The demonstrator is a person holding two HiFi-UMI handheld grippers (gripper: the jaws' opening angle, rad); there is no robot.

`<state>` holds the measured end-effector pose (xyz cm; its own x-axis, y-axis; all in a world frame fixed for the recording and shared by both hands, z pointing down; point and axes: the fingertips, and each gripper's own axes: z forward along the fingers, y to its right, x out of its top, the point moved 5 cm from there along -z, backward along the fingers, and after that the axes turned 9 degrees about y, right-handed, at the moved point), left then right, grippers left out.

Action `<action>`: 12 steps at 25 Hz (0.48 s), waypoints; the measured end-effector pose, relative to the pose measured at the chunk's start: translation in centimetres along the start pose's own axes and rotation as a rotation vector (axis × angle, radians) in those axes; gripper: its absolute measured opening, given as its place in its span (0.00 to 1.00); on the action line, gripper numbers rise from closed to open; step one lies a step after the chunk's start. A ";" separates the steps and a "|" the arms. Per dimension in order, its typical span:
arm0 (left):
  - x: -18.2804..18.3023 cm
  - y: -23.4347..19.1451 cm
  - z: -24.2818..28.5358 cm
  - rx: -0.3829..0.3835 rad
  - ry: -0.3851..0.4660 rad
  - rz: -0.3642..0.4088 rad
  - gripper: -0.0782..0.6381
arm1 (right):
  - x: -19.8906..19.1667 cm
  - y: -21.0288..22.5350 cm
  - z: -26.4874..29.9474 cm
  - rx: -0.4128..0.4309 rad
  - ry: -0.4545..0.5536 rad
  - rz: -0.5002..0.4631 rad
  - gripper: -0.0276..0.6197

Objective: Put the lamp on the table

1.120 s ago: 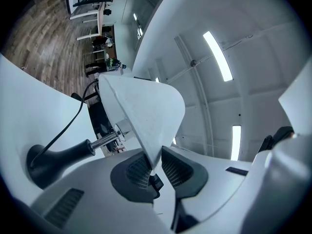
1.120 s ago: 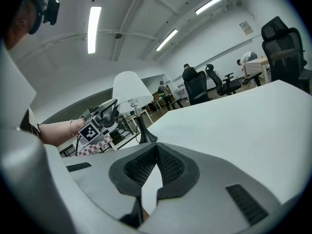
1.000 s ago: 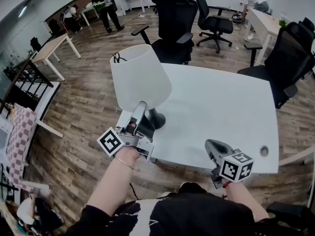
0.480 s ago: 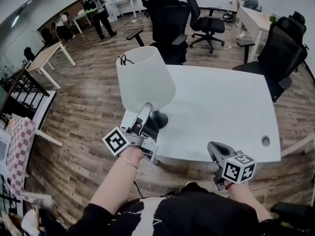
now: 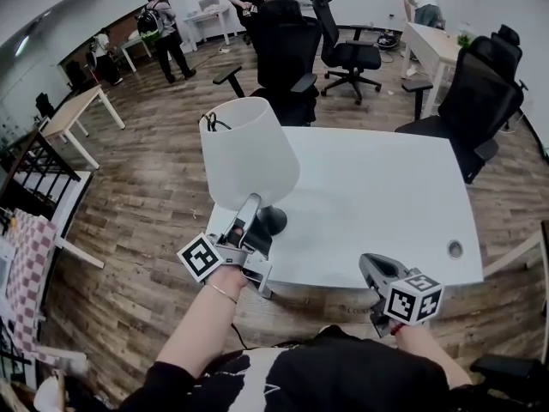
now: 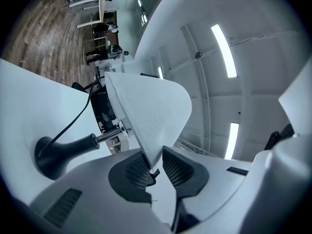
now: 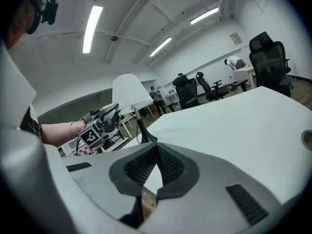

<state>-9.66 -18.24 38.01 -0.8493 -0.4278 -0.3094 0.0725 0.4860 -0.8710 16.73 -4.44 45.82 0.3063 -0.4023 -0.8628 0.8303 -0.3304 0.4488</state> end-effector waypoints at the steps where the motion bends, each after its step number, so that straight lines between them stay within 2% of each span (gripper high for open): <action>1: -0.1 0.0 0.0 0.000 -0.002 0.001 0.20 | 0.0 0.1 -0.1 -0.001 0.001 -0.001 0.07; 12: -0.4 0.3 -0.7 0.005 -0.014 -0.002 0.21 | -0.1 -0.3 0.2 0.010 0.001 0.005 0.07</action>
<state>-9.62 -17.40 38.11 -0.8421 -0.4393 -0.3128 0.0734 0.4813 -0.8735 16.40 -4.44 45.82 0.3106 -0.4032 -0.8608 0.8240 -0.3372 0.4553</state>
